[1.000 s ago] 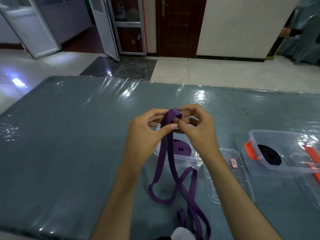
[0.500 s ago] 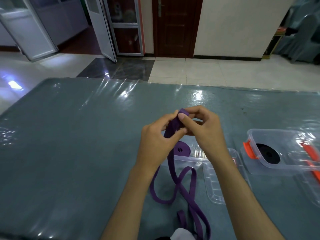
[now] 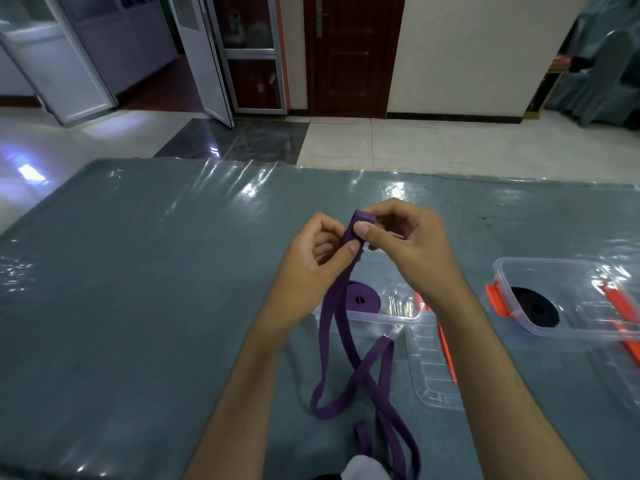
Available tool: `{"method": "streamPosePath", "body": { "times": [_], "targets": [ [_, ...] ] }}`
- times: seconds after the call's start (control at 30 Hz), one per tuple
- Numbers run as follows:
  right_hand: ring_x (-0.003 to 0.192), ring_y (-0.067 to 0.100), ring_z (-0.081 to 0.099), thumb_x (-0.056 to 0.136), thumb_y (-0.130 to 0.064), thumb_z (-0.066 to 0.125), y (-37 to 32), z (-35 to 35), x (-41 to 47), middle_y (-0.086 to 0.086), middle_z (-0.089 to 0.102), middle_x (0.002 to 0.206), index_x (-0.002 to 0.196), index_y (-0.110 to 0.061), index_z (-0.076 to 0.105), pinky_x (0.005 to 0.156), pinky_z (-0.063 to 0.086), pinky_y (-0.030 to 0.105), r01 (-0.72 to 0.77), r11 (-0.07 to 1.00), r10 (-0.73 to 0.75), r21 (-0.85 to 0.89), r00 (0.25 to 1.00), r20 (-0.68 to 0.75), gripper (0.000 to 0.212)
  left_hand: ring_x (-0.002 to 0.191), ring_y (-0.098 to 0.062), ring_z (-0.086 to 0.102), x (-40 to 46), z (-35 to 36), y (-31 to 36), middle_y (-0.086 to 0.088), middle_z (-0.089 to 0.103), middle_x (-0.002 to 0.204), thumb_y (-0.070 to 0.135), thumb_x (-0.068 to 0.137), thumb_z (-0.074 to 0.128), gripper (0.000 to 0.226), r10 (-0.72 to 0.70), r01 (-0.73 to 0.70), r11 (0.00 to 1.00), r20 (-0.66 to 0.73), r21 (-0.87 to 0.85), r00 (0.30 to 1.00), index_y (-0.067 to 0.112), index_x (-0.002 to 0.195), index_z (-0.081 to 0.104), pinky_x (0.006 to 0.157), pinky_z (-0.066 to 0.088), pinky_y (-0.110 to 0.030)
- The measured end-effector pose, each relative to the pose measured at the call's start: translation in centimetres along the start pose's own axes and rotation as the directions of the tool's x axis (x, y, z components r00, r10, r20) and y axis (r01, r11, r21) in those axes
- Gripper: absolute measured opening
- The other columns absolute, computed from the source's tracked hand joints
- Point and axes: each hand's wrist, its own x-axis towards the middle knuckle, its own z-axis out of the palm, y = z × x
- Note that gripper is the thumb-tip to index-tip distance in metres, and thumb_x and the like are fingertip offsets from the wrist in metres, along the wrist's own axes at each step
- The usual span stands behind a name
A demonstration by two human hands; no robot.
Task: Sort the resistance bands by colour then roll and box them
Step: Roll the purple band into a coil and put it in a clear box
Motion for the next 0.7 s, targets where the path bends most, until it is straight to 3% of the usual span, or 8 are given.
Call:
{"method": "streamPosePath", "body": {
  "times": [0.1, 0.2, 0.33, 0.43, 0.5, 0.7],
  "targets": [
    [0.086, 0.03, 0.075, 0.091, -0.013, 0.081, -0.3, 0.0, -0.1, 0.014, 0.074, 0.086, 0.105, -0.014, 0.077, 0.076, 0.064, 0.033, -0.027, 0.996, 0.031, 0.085, 0.999, -0.041, 0.014, 0.099, -0.024, 0.076, -0.3, 0.8, -0.2, 0.002, 0.077, 0.104, 0.028, 0.086, 0.085, 0.029, 0.019, -0.019, 1.0, -0.067, 0.004, 0.998, 0.028, 0.106, 0.065, 0.084, 0.064, -0.037],
    [0.082, 0.027, 0.075, 0.091, -0.008, 0.079, -0.5, 0.4, -0.3, 0.016, 0.069, 0.086, 0.106, -0.019, 0.077, 0.073, 0.065, 0.033, -0.036, 0.989, 0.052, 0.141, 0.992, -0.113, 0.02, 0.098, -0.017, 0.077, -0.6, 1.6, -0.5, 0.008, 0.079, 0.101, 0.029, 0.084, 0.089, 0.028, 0.065, -0.051, 0.995, -0.169, 0.086, 0.983, 0.035, 0.105, 0.071, 0.083, 0.064, -0.032],
    [0.078, 0.02, 0.075, 0.09, -0.003, 0.077, -0.6, 0.5, -0.6, 0.009, 0.071, 0.084, 0.099, -0.016, 0.072, 0.07, 0.063, 0.031, -0.109, 0.963, 0.146, 0.246, 0.979, -0.141, 0.016, 0.106, -0.015, 0.075, -0.8, 2.1, -0.7, 0.012, 0.076, 0.109, 0.02, 0.091, 0.083, 0.031, 0.19, -0.15, 0.964, -0.176, 0.221, 0.966, 0.023, 0.12, 0.077, 0.092, 0.063, -0.033],
    [0.08, 0.019, 0.076, 0.09, -0.017, 0.08, -0.4, 0.1, -1.1, 0.014, 0.075, 0.091, 0.092, -0.018, 0.066, 0.07, 0.061, 0.03, -0.208, 0.94, 0.244, 0.27, 0.964, -0.108, 0.014, 0.114, -0.017, 0.073, -0.9, 1.7, -0.8, 0.009, 0.075, 0.116, 0.018, 0.093, 0.081, 0.039, 0.17, -0.141, 0.972, -0.149, 0.189, 0.974, 0.018, 0.131, 0.074, 0.1, 0.06, -0.036],
    [0.081, 0.018, 0.075, 0.091, -0.027, 0.081, -0.3, -0.4, -1.3, 0.01, 0.078, 0.092, 0.087, -0.023, 0.064, 0.068, 0.057, 0.028, -0.271, 0.911, 0.298, 0.31, 0.953, -0.043, 0.017, 0.115, -0.015, 0.073, -0.9, 1.1, -0.6, 0.009, 0.077, 0.117, 0.019, 0.091, 0.083, 0.046, 0.134, -0.115, 0.983, -0.129, 0.142, 0.983, 0.026, 0.135, 0.071, 0.102, 0.058, -0.032],
    [0.083, 0.016, 0.073, 0.088, -0.021, 0.081, -0.1, -1.0, -1.5, 0.005, 0.076, 0.089, 0.073, -0.029, 0.061, 0.069, 0.056, 0.025, -0.397, 0.759, 0.369, 0.516, 0.916, 0.161, 0.025, 0.109, -0.018, 0.075, -1.1, 0.8, 0.3, 0.007, 0.078, 0.11, 0.019, 0.088, 0.086, 0.025, 0.175, -0.171, 0.984, -0.094, 0.05, 0.98, 0.033, 0.105, 0.076, 0.095, 0.058, -0.024]
  ]
}}
